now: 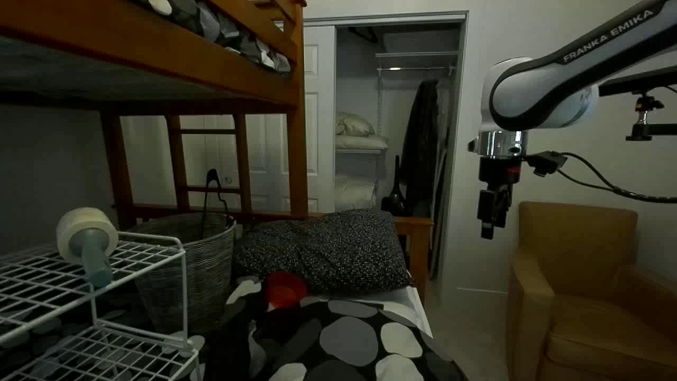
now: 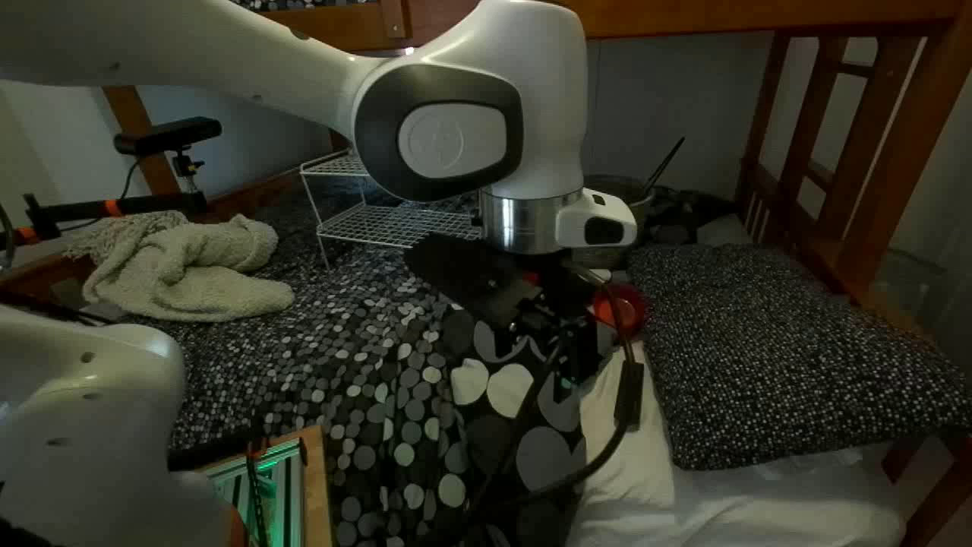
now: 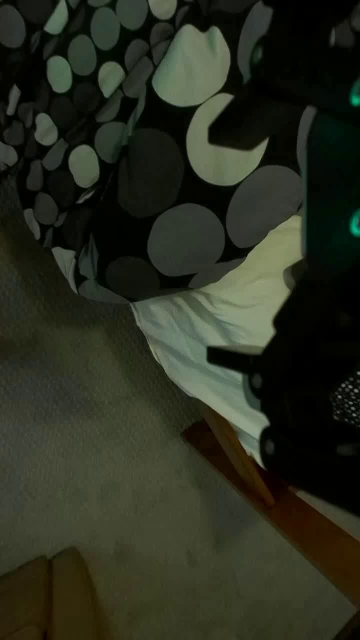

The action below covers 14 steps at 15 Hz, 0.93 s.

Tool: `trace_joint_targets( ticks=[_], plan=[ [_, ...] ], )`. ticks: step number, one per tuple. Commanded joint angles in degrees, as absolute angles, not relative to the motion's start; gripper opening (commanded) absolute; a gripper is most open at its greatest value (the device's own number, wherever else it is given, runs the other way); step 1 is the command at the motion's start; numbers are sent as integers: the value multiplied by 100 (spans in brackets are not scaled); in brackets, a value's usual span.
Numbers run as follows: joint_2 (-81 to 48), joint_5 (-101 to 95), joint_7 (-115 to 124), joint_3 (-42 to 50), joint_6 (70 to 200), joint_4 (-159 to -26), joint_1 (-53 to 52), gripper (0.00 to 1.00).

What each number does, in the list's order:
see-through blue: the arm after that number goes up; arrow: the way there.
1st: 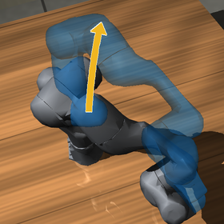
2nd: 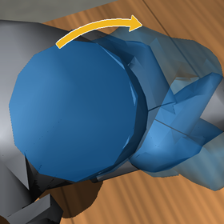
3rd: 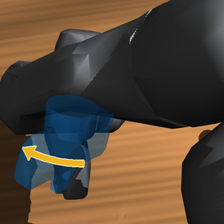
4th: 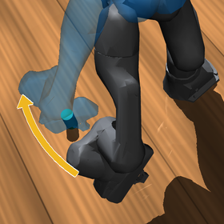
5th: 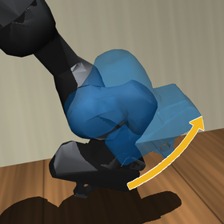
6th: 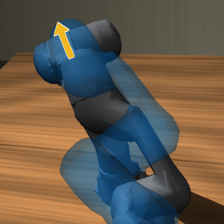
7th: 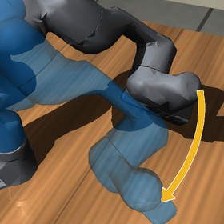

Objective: Put the remote control on the bottom shelf of the rack

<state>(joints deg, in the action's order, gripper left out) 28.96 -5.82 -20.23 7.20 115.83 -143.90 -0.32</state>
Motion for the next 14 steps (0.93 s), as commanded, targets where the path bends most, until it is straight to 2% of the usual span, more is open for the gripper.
trace_joint_targets(
  ticks=[1, 8, 11, 14],
  plan=[
    [2894, -572, -2030, 701, 11572, -14381, -13, 100],
    [2894, -572, -2030, 701, 11572, -14381, -13, 100],
    [2504, -470, -1334, 571, 12324, -14353, 32, 100],
    [1333, -464, -1337, 375, 13492, -13954, -195, 100]
  ],
)
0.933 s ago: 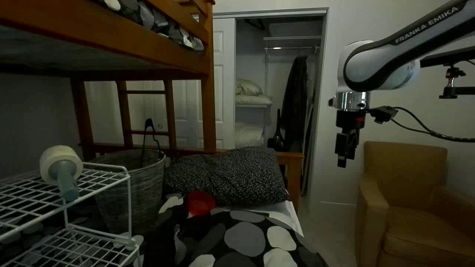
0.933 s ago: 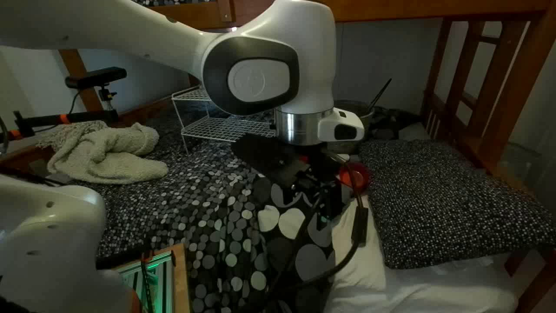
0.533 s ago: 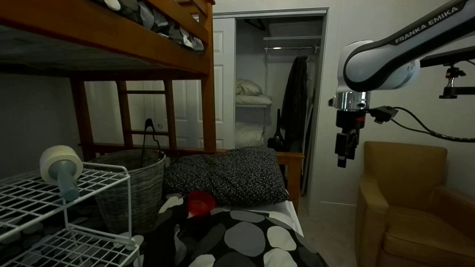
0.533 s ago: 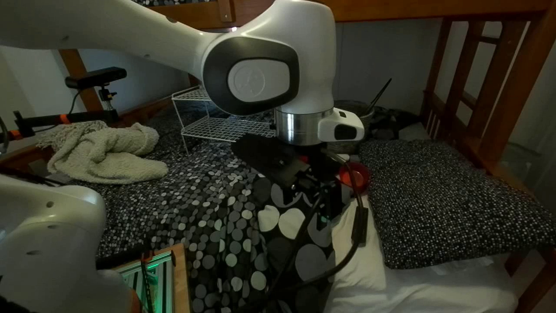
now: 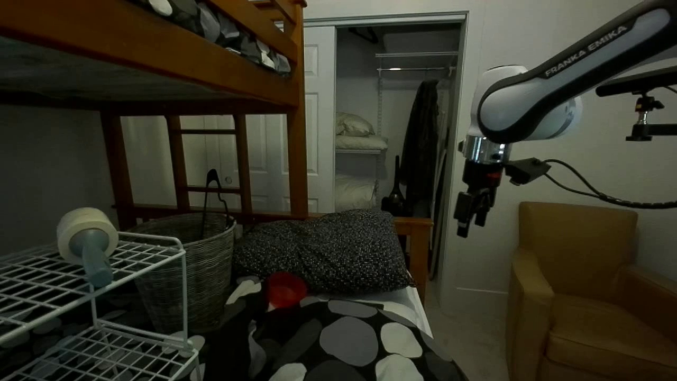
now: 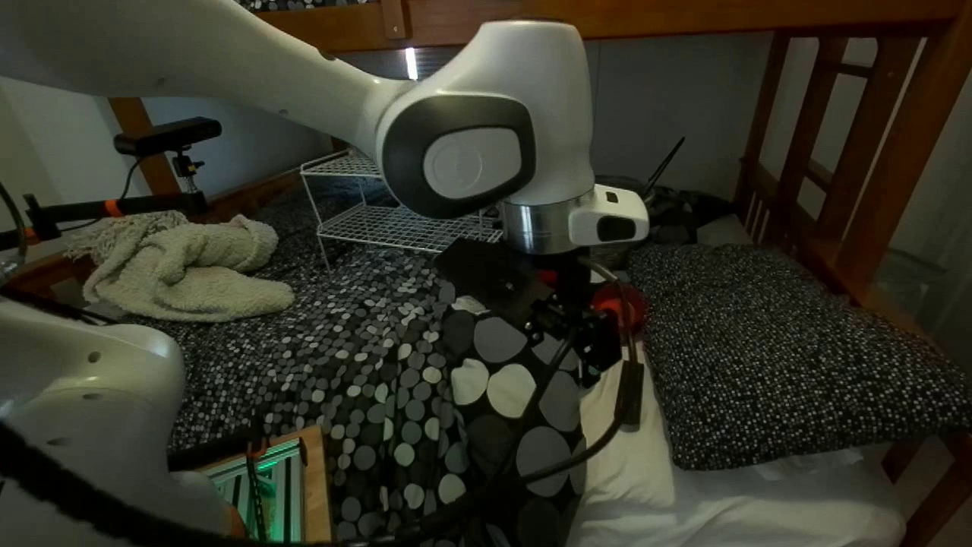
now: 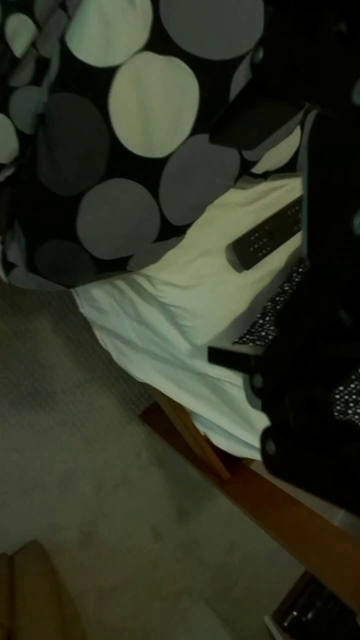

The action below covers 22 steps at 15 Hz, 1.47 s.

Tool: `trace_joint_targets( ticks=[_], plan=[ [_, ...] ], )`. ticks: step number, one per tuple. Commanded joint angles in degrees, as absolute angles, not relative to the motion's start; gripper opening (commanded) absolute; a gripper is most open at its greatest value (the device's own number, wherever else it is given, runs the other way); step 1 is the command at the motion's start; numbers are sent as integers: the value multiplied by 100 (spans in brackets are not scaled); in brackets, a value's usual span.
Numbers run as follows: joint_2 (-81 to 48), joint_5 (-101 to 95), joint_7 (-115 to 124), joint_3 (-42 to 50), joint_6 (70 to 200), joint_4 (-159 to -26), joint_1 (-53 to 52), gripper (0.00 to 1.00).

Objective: Put the remote control on the bottom shelf of the rack

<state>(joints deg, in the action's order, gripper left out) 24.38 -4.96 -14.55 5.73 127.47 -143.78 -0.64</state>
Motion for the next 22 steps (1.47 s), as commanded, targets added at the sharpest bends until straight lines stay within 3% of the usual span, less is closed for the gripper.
trace_joint_targets(
  ticks=[1, 8, 9, 12, 17, 22],
  plan=[
    [1009, -476, -1437, 312, 13722, -13820, -245, 100],
    [-1464, -1933, -1835, -87, 13325, -11614, -272, 100],
    [-812, -1698, -1625, -151, 13678, -12398, -285, 100],
    [-1455, -1824, -1746, -127, 13500, -11698, -257, 100],
    [-1930, -91, -3772, -573, 13623, -11422, 338, 100],
    [-2631, 76, -4323, -588, 14044, -11173, 501, 100]
  ],
)
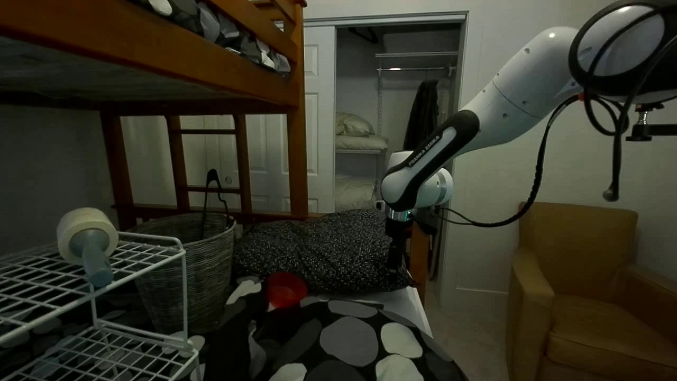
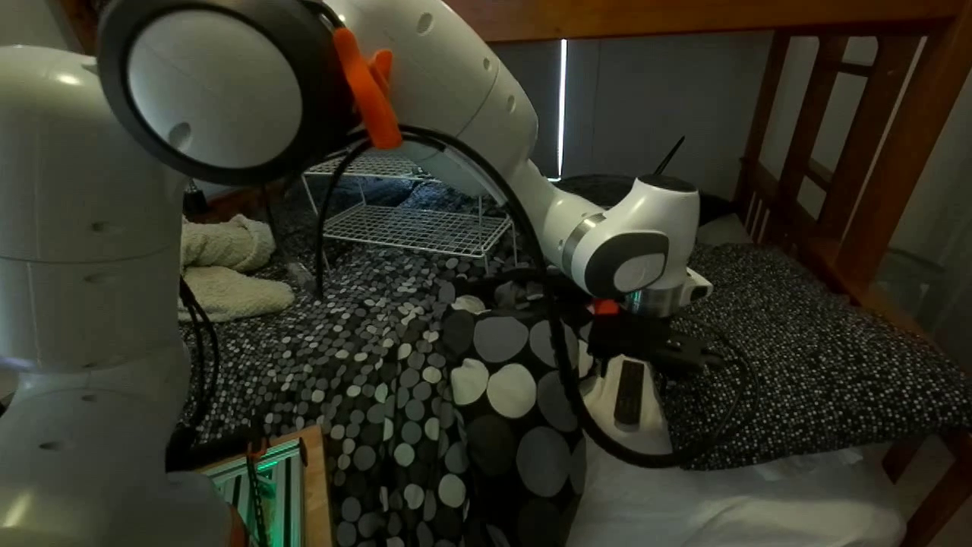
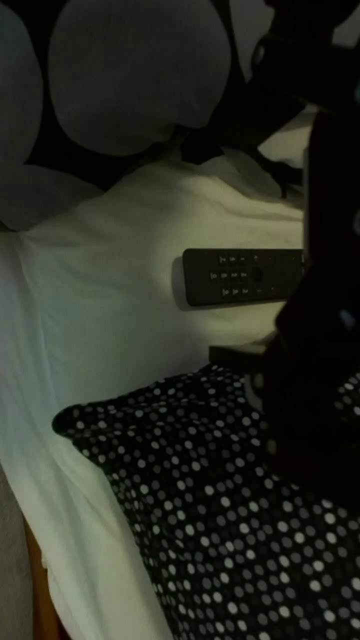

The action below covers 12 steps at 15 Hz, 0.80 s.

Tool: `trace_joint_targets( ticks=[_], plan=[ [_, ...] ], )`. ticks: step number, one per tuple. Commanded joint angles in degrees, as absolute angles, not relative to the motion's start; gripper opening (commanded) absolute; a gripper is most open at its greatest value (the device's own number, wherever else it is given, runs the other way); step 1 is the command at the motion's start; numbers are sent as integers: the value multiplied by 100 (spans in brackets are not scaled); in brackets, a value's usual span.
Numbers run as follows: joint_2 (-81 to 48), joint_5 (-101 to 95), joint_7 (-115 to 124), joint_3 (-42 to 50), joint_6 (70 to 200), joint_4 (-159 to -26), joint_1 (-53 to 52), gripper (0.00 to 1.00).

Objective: Put the remote control on the bottom shelf of the rack

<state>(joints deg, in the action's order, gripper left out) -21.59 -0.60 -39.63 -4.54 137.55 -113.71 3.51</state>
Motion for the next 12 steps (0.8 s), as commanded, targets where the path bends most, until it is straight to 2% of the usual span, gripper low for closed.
trace_joint_targets(
  ticks=[1, 8, 12],
  plan=[
    [-2728, 20, -4386, -620, 14178, -11185, 496, 100],
    [-3478, -271, -4062, -740, 15208, -11084, 247, 100],
    [-3772, -579, -3612, -533, 15847, -11000, 146, 93]
  ],
)
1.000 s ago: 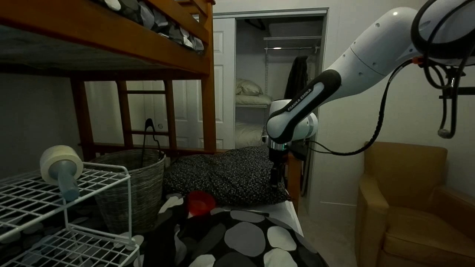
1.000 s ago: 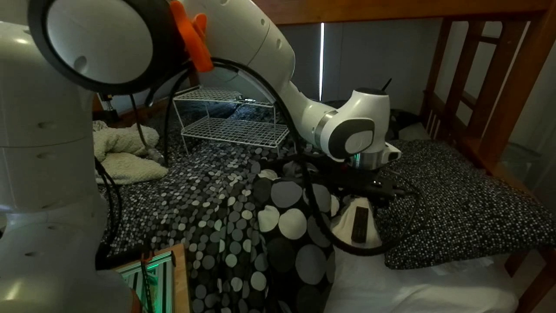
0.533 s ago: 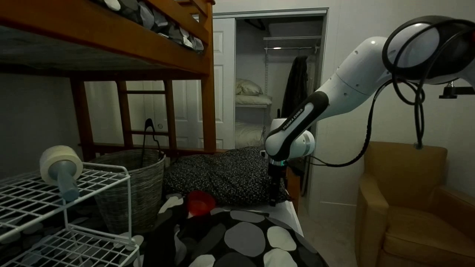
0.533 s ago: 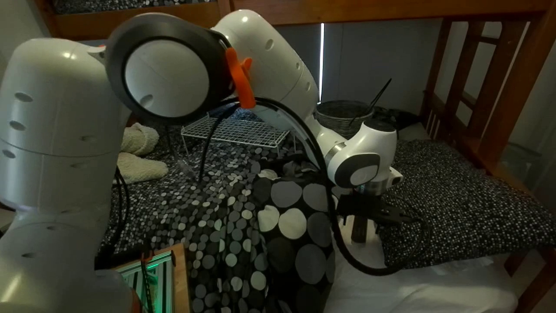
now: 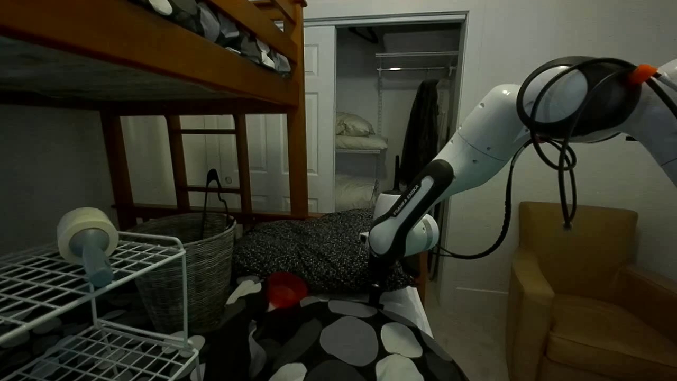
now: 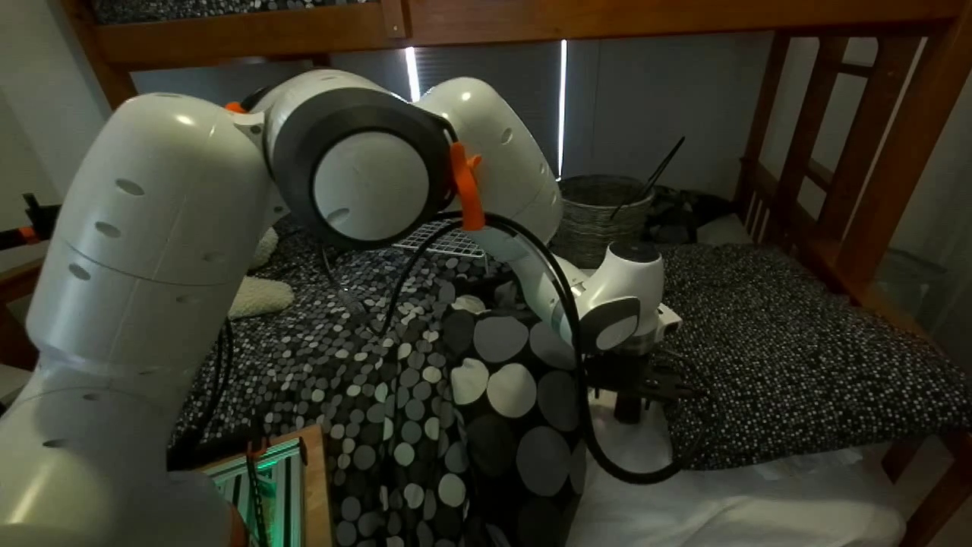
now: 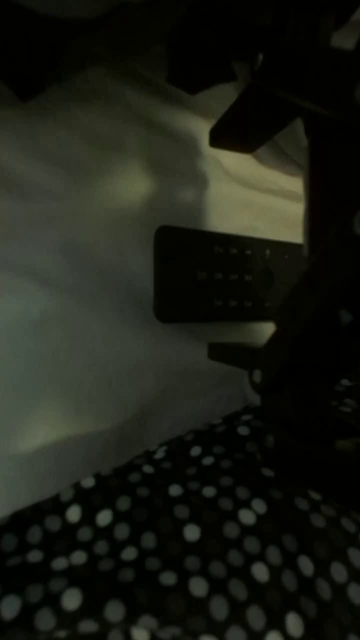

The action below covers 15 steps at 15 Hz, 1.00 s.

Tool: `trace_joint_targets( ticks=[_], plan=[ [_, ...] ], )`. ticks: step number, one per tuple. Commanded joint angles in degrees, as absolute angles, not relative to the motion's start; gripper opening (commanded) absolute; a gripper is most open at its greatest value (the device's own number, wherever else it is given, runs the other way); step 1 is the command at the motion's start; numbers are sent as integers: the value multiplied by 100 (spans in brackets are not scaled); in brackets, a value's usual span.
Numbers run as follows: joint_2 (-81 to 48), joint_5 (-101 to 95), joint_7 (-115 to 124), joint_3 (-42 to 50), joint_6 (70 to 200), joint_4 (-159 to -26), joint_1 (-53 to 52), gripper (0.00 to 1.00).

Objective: Put the remote control on the bottom shelf of the rack

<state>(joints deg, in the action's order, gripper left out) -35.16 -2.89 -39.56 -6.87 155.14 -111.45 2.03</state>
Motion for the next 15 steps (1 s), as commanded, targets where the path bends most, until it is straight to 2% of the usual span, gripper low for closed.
trace_joint_targets(
  ticks=[1, 2, 3, 4, 6, 7, 10, 11, 15],
  plan=[
    [-3851, -640, -3551, -533, 15887, -10956, 170, 92],
    [-3940, -647, -3544, -589, 15843, -10882, 234, 85],
    [-4014, -656, -3529, -630, 15805, -10840, 280, 83],
    [-4124, -635, -3569, -703, 15712, -10729, 339, 76],
    [-4270, -612, -3597, -782, 15688, -10586, 388, 53],
    [-4319, -612, -3598, -801, 15690, -10526, 399, 52],
    [-4388, -626, -3624, -848, 15660, -10377, 424, 28],
    [-4359, -619, -3641, -873, 15643, -10389, 443, 24],
    [-3558, -572, -4109, -1297, 15494, -11027, 721, 23]
  ],
)
